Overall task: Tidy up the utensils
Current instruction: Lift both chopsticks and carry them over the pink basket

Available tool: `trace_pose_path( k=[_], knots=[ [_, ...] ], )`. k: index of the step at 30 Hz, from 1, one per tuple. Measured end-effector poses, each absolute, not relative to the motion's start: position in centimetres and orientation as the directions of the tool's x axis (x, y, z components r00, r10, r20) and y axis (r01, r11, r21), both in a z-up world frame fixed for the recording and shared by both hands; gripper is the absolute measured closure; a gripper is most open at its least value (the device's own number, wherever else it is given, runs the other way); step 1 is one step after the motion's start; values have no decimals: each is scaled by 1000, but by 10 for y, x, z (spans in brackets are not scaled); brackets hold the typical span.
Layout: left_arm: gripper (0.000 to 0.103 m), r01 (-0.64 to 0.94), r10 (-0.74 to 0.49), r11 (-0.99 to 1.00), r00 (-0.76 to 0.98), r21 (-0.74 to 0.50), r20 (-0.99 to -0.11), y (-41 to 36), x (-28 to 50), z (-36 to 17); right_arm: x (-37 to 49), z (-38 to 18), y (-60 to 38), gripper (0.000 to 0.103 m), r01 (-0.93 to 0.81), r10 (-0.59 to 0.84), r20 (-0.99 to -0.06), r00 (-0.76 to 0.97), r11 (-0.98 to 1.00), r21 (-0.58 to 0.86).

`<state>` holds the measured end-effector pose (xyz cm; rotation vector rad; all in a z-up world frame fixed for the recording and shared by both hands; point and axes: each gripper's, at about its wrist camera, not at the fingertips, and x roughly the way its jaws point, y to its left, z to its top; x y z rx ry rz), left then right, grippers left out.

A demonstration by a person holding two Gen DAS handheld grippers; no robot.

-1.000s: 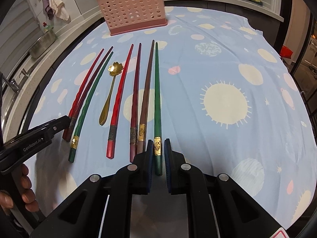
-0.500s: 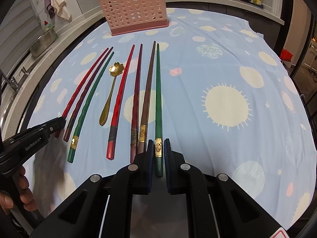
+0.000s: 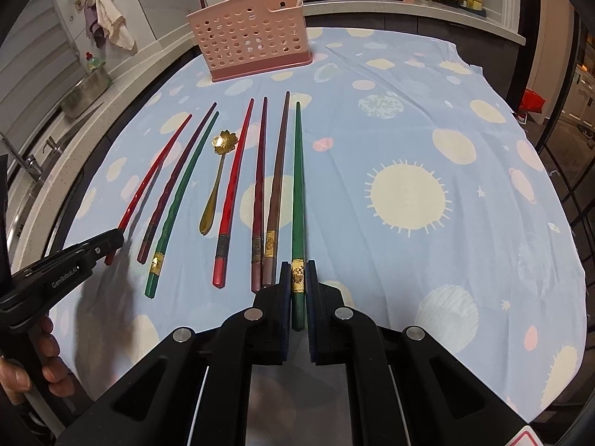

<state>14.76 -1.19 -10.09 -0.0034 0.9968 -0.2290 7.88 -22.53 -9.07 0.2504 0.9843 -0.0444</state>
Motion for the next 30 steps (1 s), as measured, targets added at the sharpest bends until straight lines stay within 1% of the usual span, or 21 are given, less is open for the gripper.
trace_pose_path(
  k=[6, 11, 17, 25, 30],
  knots=[
    [96, 179, -212, 975, 562, -132, -799, 0, 139, -73, 69, -66, -230, 96, 152, 79, -795, 602, 966, 211],
    [96, 170, -226, 974, 610, -153, -760, 10, 135, -41, 63, -37, -238, 96, 154, 78, -749, 658, 960, 235],
    [96, 165, -247, 969, 677, -184, -694, 22, 136, 2, 64, 4, -250, 96, 153, 77, -682, 727, 951, 270],
    [96, 178, -268, 962, 752, -206, -602, 30, 149, 55, 79, 59, -270, 96, 154, 35, -591, 806, 952, 266],
    [96, 193, -289, 955, 777, -225, -559, 30, 167, 80, 95, 82, -279, 96, 145, 30, -559, 829, 953, 265]
  ],
)
